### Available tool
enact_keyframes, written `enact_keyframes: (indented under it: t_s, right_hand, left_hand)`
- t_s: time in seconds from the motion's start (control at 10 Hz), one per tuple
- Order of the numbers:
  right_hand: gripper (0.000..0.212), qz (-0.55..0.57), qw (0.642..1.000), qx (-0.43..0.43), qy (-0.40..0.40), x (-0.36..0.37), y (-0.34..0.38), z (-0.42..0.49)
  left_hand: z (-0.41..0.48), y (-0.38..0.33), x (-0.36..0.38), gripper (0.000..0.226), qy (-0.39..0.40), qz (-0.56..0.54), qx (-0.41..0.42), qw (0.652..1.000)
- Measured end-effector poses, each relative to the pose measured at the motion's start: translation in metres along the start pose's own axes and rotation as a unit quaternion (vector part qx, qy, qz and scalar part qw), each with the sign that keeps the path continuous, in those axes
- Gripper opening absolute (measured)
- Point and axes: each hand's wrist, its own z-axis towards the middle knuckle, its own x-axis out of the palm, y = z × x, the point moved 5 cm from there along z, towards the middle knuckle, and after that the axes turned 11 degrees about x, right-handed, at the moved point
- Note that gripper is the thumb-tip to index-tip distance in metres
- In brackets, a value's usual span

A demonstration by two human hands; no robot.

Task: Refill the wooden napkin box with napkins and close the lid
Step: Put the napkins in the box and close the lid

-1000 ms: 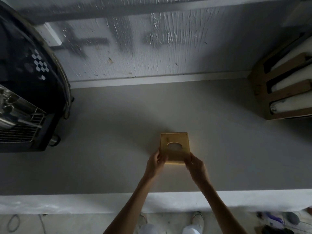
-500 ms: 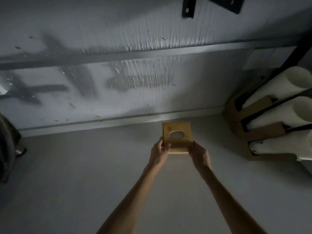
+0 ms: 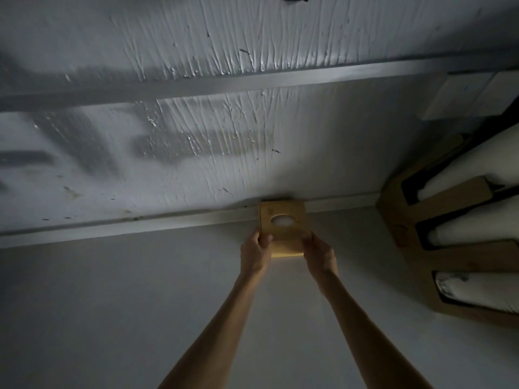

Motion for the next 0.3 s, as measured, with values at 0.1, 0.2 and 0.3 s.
enact_keyframes:
  t_s: [0.1, 0.2, 0.3]
  right_hand:
    - [0.018, 0.082, 0.995, 0.050, 0.028, 0.006, -0.009, 0.009]
    - [0.013, 0.177, 0.977, 0.093, 0.072, 0.009, 0.000, 0.003]
    - [0.025, 0.186, 0.968, 0.130, 0.106, 0.008, 0.012, -0.008]
  left_hand:
    - [0.000, -0.006, 0.003, 0.020, -0.022, -0.010, -0.004, 1.000]
    - [0.001, -0.004, 0.003, 0.019, -0.023, -0.028, -0.011, 0.999]
    - [-0.002, -0.004, 0.006, 0.027, 0.025, -0.058, -0.015, 0.998]
